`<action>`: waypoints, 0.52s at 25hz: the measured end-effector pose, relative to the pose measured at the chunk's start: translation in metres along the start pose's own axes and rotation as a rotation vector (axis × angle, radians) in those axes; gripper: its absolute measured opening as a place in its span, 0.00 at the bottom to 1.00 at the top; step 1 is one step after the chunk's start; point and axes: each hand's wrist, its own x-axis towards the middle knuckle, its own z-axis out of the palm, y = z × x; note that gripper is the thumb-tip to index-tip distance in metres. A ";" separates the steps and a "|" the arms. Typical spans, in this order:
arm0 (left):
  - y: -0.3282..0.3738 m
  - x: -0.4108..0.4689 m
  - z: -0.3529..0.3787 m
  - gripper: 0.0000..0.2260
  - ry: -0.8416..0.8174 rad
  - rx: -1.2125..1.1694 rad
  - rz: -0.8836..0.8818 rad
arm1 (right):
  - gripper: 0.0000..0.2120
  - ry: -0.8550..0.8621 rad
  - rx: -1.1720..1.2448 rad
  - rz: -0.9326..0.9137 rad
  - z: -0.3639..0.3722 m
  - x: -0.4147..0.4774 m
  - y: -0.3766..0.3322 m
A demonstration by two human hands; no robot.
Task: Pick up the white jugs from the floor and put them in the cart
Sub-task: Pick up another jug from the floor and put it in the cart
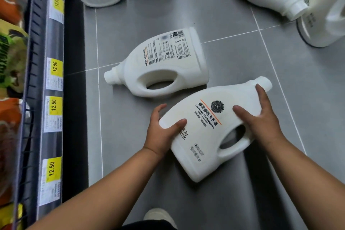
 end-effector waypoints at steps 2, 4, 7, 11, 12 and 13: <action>0.008 -0.006 0.001 0.32 0.006 -0.041 0.040 | 0.41 -0.003 0.043 -0.018 -0.003 -0.003 -0.005; 0.023 -0.015 0.001 0.30 0.009 -0.047 0.095 | 0.42 0.003 0.067 -0.048 -0.010 -0.006 -0.019; 0.077 -0.042 0.004 0.30 -0.026 -0.069 0.150 | 0.42 0.037 0.108 -0.104 -0.042 -0.026 -0.063; 0.187 -0.097 0.009 0.28 -0.105 -0.010 0.218 | 0.41 0.124 0.245 -0.142 -0.105 -0.082 -0.144; 0.217 -0.112 0.012 0.27 -0.123 0.000 0.241 | 0.40 0.156 0.285 -0.151 -0.122 -0.099 -0.165; 0.251 -0.132 0.016 0.26 -0.154 0.013 0.272 | 0.40 0.185 0.327 -0.162 -0.144 -0.118 -0.189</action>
